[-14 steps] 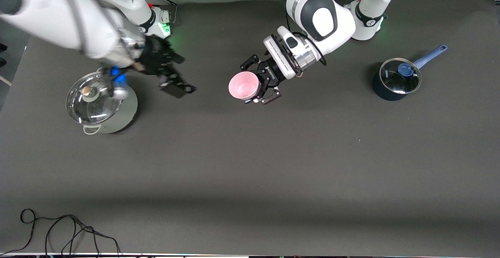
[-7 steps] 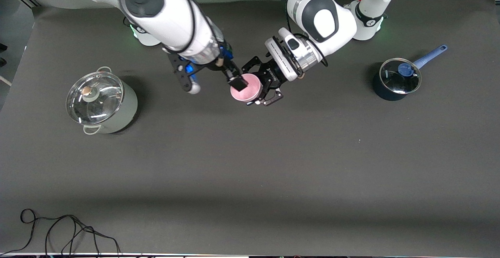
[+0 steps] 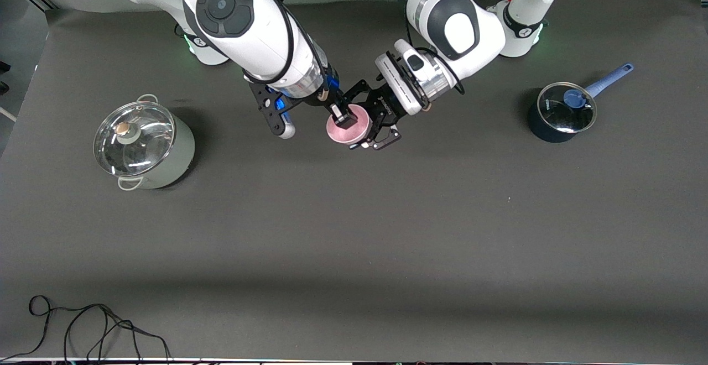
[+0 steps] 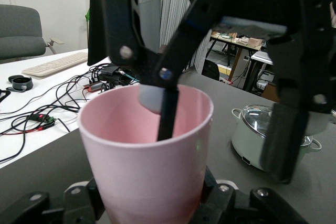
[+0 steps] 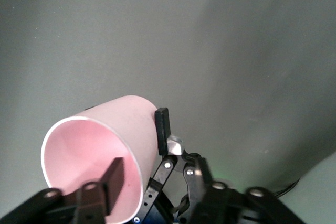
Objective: Transfer pink cup from left to right arm
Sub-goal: 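Grasp the cup with the right gripper while the left gripper holds it, then carry the cup with the right gripper while the left gripper opens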
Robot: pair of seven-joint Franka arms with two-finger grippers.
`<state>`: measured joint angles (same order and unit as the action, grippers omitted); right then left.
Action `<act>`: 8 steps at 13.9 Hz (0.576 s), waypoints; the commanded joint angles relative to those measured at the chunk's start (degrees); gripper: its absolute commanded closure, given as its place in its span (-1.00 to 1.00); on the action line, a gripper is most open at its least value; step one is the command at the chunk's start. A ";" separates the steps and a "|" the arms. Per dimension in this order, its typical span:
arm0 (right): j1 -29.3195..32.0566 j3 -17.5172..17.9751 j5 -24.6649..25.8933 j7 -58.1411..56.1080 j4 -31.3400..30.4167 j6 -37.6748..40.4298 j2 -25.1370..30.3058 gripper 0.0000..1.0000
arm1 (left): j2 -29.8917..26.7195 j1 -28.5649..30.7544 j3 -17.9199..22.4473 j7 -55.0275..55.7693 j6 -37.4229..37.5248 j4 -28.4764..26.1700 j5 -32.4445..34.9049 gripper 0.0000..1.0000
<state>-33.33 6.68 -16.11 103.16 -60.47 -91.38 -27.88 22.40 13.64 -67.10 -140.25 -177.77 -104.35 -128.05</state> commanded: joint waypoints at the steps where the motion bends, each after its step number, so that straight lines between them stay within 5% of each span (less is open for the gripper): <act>1: -0.42 -0.53 0.82 0.82 2.29 -0.02 -0.95 1.00 | -0.51 -0.98 0.65 0.24 -1.08 0.91 -1.24 0.24; 6: 0.10 -0.88 0.82 -0.40 2.90 -0.02 -0.86 1.00 | -0.51 -0.89 0.65 0.51 -1.17 0.91 -1.24 0.02; 8: 0.28 -0.97 0.90 -2.34 2.90 0.06 -0.86 1.00 | -0.42 -0.81 0.65 0.59 -1.17 0.91 -1.24 -0.67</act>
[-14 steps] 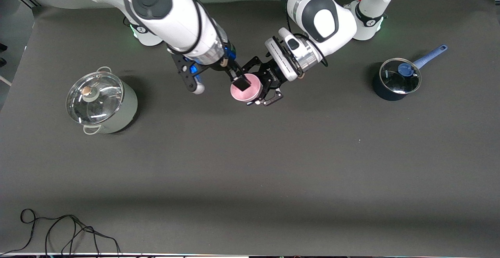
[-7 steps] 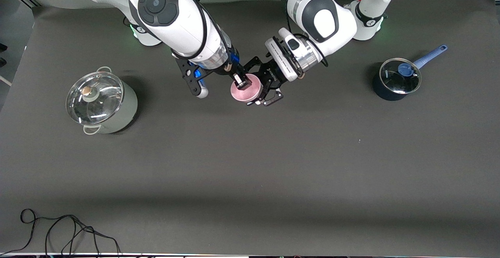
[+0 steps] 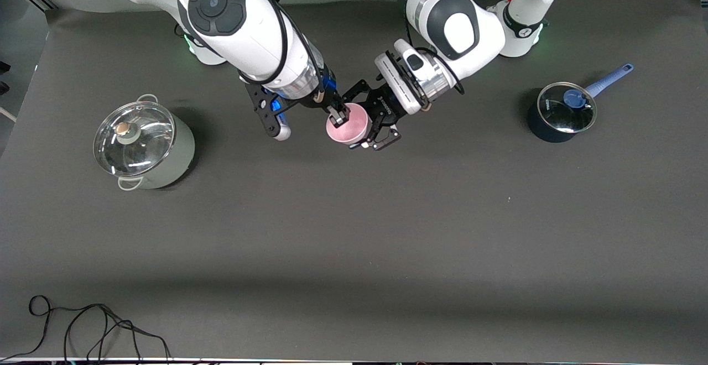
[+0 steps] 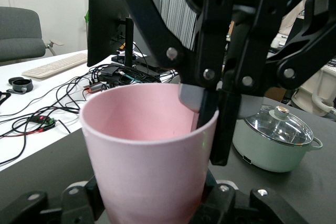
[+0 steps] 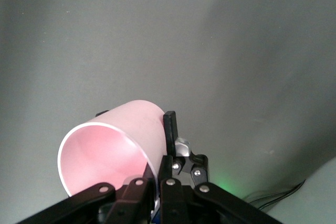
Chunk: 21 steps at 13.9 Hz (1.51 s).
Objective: Transfer pink cup from left to right arm
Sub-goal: 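Carry the cup with the right gripper while the left gripper opens, then lower the cup beside the white pot with the right gripper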
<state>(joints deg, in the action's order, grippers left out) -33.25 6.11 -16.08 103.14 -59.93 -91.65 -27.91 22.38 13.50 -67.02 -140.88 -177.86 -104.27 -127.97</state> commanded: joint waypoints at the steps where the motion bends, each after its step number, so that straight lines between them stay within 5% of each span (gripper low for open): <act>1: 0.38 -0.39 1.49 -2.50 2.45 0.25 -0.83 1.00 | -0.32 -0.67 0.57 1.22 -1.09 0.83 -1.32 -0.84; 2: 0.38 -0.31 2.71 -3.12 2.71 0.51 -0.74 1.00 | -0.23 -0.58 0.57 1.57 -1.09 0.83 -1.32 -0.98; 7: 3.80 -1.01 4.04 -17.59 2.62 5.50 -0.04 1.00 | 0.29 -0.50 1.01 7.19 -1.09 0.74 -0.97 -0.98; 14: 19.34 -1.54 4.66 -54.65 -2.11 15.27 5.92 1.00 | 3.89 1.08 2.77 13.79 -6.53 0.39 1.49 -0.99; 18: 21.57 -6.88 11.59 -79.53 -8.44 15.10 9.10 1.00 | 3.55 1.36 2.24 13.97 -9.94 -0.05 1.93 -0.99; 21: 21.56 -12.86 11.78 -91.78 -10.81 12.13 9.28 1.00 | 3.28 1.09 2.33 14.58 -10.84 0.21 1.49 -0.99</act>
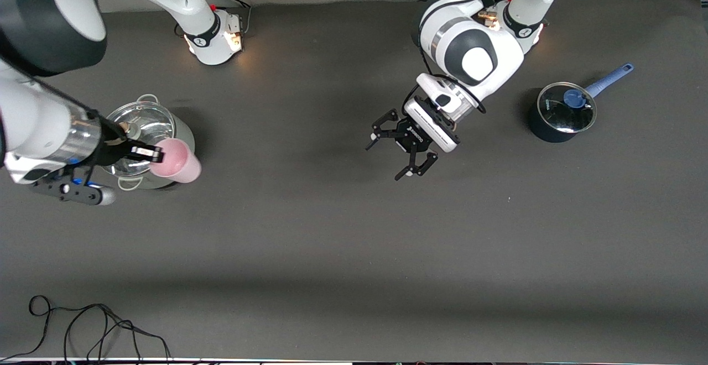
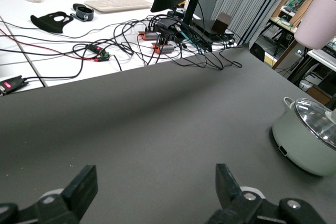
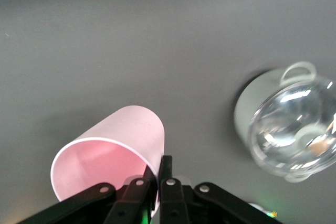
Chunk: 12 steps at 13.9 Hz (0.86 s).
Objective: Transfer pink cup from left to right arm
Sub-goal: 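Lower the cup beside the white pot with the right gripper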
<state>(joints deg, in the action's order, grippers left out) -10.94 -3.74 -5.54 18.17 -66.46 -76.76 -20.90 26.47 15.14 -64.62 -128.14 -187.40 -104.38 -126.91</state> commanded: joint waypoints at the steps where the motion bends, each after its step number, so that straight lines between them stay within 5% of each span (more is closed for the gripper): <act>1: -0.75 -4.07 1.23 -9.00 -7.08 -5.47 3.31 1.00 | -0.45 -0.55 -0.06 1.93 -1.12 0.31 0.44 -0.99; 5: -0.84 -6.28 0.36 -14.12 -31.49 -28.92 11.57 1.00 | -0.19 -0.37 0.37 2.10 -1.21 0.31 0.26 -0.99; 8: -1.10 -6.28 0.18 -14.04 -42.76 -43.42 12.29 1.00 | 0.08 0.33 0.46 3.85 -1.12 0.14 0.35 -0.99; 12: -1.19 -6.28 -0.70 -14.03 -52.62 -60.05 9.13 1.00 | -0.80 0.77 1.68 31.10 -1.39 0.49 10.32 -1.00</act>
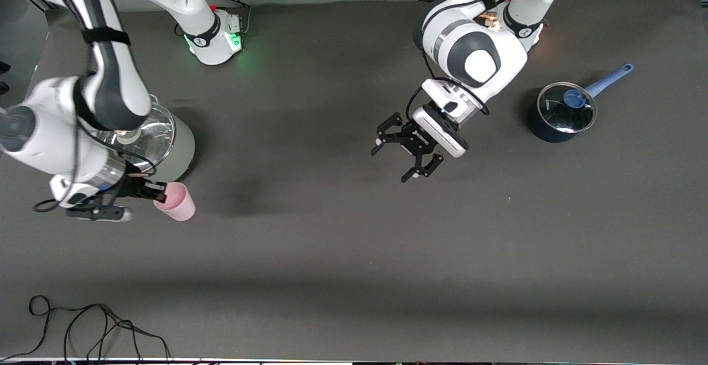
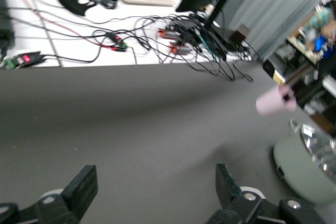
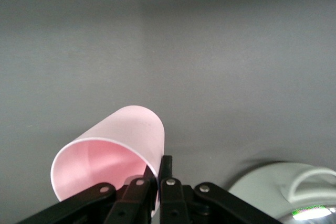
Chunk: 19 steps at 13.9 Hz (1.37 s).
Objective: Transfer pink cup from left to right arm
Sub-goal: 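Lower the cup beside the white pot with the right gripper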
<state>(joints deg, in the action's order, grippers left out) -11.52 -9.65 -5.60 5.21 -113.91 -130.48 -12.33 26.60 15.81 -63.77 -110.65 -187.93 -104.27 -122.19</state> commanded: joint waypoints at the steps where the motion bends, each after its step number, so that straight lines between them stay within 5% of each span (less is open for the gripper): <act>1: -0.60 -0.29 -0.64 -1.07 -6.75 -9.50 -0.67 1.00 | -1.37 0.27 1.44 25.28 -0.78 0.56 11.21 -1.00; 3: -0.60 -0.20 -1.08 -1.07 -8.08 -13.47 -2.86 1.00 | -2.51 0.53 2.50 43.86 -0.69 0.39 20.89 -1.00; 10: -0.60 -0.02 -3.01 -2.83 -7.64 -18.76 -9.47 1.00 | -4.37 4.48 2.59 69.89 0.80 -1.02 32.06 -1.00; 12: -0.60 0.07 -3.01 -2.83 -7.47 -17.97 -9.03 0.96 | -4.45 6.67 2.68 81.60 6.83 -1.55 37.52 -1.00; 14: -0.60 -0.02 -3.01 -2.74 -7.47 -17.88 -8.50 -0.99 | -5.85 10.01 2.68 90.30 17.62 -4.08 42.79 -1.00; 19: -0.78 -0.37 -2.40 -2.31 -4.49 -6.13 0.53 -0.99 | -16.65 20.46 4.69 112.11 47.84 -8.41 70.97 -1.00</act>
<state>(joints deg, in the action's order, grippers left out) -11.65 -9.35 -7.00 4.37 -119.12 -142.75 -17.52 18.28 32.01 -60.65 -7.28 -151.22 -109.57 -59.61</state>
